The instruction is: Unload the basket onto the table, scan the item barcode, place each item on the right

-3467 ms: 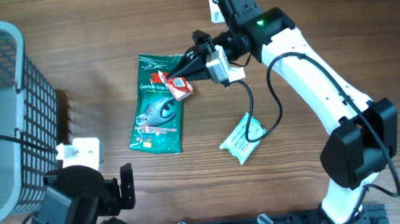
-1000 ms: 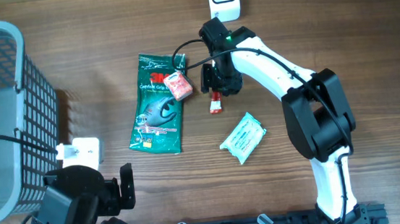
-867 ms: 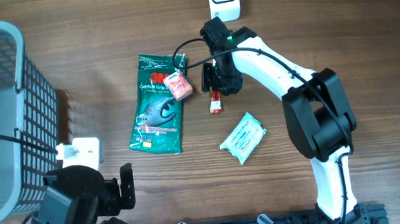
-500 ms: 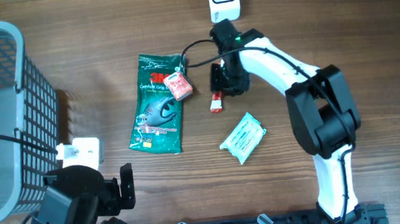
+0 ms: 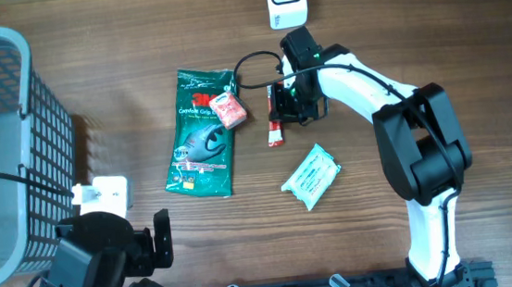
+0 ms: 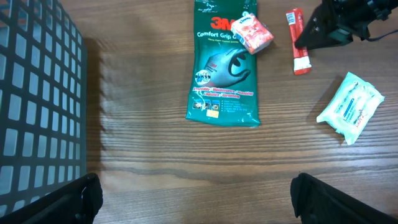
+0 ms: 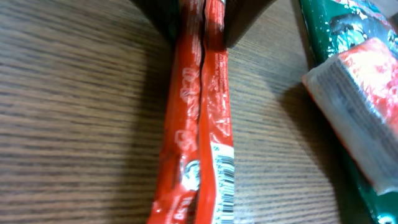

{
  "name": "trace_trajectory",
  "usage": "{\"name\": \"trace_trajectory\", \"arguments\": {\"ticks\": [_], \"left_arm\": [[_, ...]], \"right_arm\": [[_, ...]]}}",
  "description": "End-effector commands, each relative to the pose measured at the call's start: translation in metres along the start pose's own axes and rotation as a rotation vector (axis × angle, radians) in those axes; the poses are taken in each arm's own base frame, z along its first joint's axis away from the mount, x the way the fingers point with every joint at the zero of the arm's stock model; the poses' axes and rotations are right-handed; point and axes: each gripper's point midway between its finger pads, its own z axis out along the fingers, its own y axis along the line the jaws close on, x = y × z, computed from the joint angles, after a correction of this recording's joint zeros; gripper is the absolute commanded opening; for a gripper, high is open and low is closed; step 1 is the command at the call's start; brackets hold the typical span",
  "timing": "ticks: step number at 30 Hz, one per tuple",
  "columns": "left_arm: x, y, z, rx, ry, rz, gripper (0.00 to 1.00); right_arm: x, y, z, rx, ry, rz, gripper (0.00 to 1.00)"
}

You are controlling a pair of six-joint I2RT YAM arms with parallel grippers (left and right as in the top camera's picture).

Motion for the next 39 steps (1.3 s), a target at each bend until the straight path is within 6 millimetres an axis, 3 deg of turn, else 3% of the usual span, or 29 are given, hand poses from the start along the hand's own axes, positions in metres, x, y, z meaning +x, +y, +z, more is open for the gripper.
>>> {"name": "trace_trajectory", "arguments": {"ticks": [1,5,8,10,12,14,17,24,29,36,39], "left_arm": [[-0.002,0.002,-0.002,-0.006,-0.013,-0.016,1.0],[-0.002,0.002,-0.002,-0.006,-0.013,-0.015,1.0],[-0.002,0.002,-0.002,-0.006,-0.013,-0.016,1.0],[-0.002,0.002,-0.002,-0.006,-0.013,-0.016,1.0],[-0.002,0.002,-0.002,-0.006,-0.013,-0.016,1.0],[-0.002,0.002,-0.002,-0.006,-0.013,-0.015,1.0],[-0.002,0.002,-0.002,-0.006,-0.013,-0.016,1.0],[-0.002,0.002,-0.002,-0.006,-0.013,-0.016,1.0],[-0.002,0.002,-0.002,-0.006,-0.013,-0.016,1.0],[-0.002,0.002,-0.002,-0.006,-0.013,-0.016,1.0],[-0.002,0.002,-0.002,-0.006,-0.013,-0.016,1.0]], "right_arm": [[0.03,-0.037,0.031,0.103,0.092,0.054,0.04],[0.023,-0.032,0.03,0.083,0.068,0.016,0.05],[0.013,-0.016,0.014,0.044,0.038,-0.072,0.05],[-0.003,-0.001,-0.016,0.053,-0.056,-0.138,0.05],[-0.019,0.0,-0.051,0.129,-0.179,-0.174,0.05],[-0.038,-0.009,-0.093,0.285,-0.331,-0.237,0.05],[-0.055,-0.024,-0.123,0.45,-0.438,-0.297,0.04],[-0.096,0.004,-0.139,0.506,-0.567,-0.7,0.04],[-0.13,0.011,-0.166,0.618,-0.732,-0.758,0.04],[-0.17,-0.005,-0.187,0.88,-0.838,-0.844,0.04],[-0.193,-0.021,-0.193,0.998,-0.881,-0.877,0.04]]}}
